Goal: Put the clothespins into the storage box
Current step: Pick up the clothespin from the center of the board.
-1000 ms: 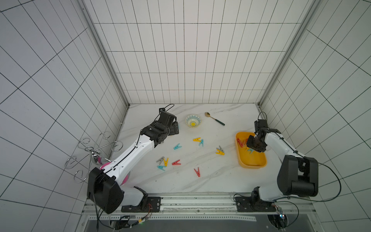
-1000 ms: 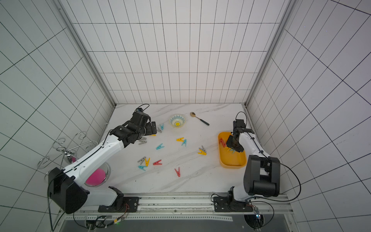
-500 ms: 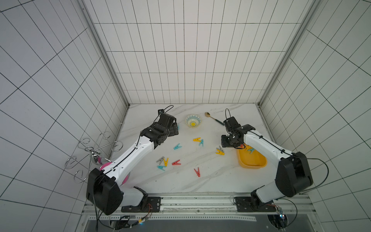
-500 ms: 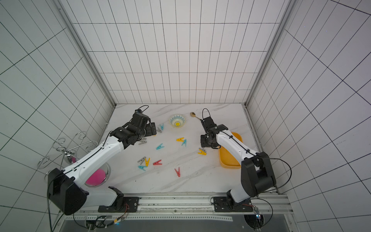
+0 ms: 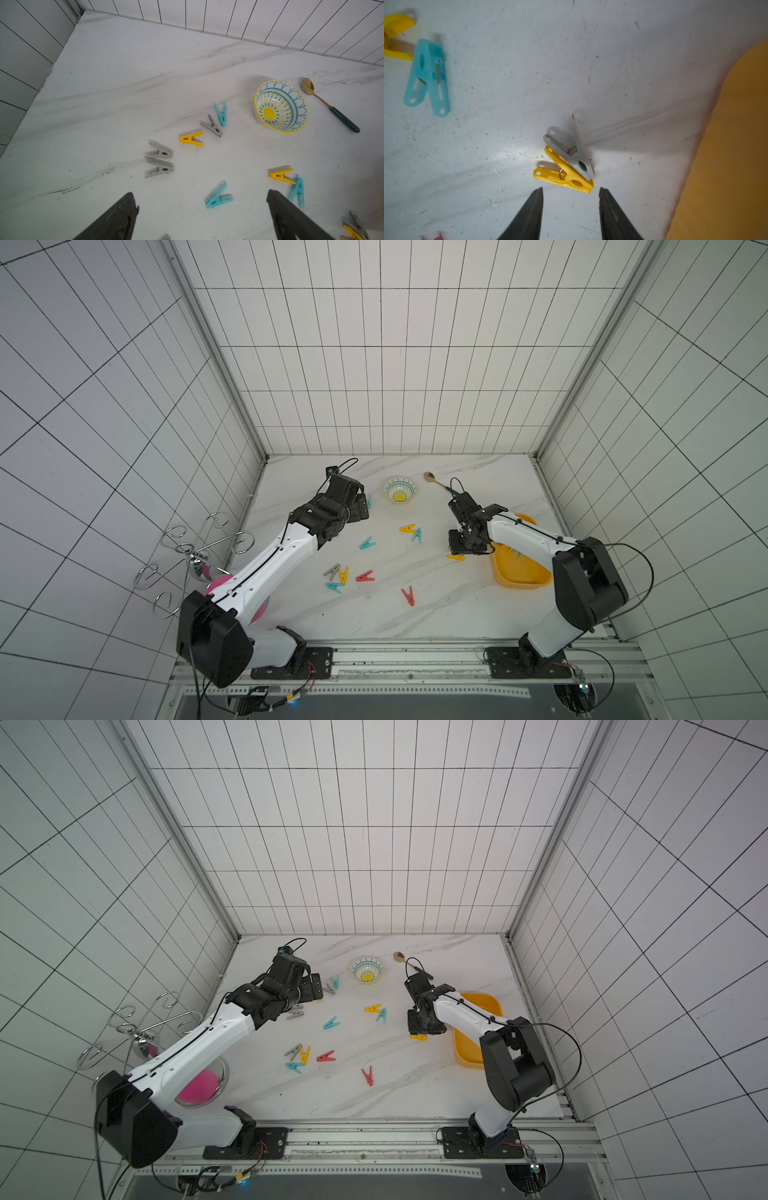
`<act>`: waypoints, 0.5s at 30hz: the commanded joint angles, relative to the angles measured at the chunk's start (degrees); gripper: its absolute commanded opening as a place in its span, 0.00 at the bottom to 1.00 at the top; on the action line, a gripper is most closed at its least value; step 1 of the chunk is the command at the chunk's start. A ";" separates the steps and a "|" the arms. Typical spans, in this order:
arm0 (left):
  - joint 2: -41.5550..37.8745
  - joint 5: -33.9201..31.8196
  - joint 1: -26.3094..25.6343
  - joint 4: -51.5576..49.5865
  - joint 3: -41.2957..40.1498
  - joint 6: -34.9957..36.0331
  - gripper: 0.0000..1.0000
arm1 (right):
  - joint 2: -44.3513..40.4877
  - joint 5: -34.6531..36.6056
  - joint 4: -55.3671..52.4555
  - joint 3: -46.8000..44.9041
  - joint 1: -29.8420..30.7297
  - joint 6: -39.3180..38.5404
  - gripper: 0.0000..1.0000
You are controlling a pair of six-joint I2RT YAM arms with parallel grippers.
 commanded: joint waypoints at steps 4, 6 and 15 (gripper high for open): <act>0.02 0.28 0.01 0.57 -0.14 -0.61 0.99 | 3.01 1.15 1.83 1.69 -3.00 0.96 0.39; -0.20 0.06 0.05 0.62 -0.11 -0.56 0.99 | 4.50 0.61 1.82 2.42 -3.16 0.17 0.37; -0.33 -0.06 0.03 0.42 -0.52 -0.35 0.99 | 8.29 -0.56 2.00 4.86 -3.07 -0.48 0.37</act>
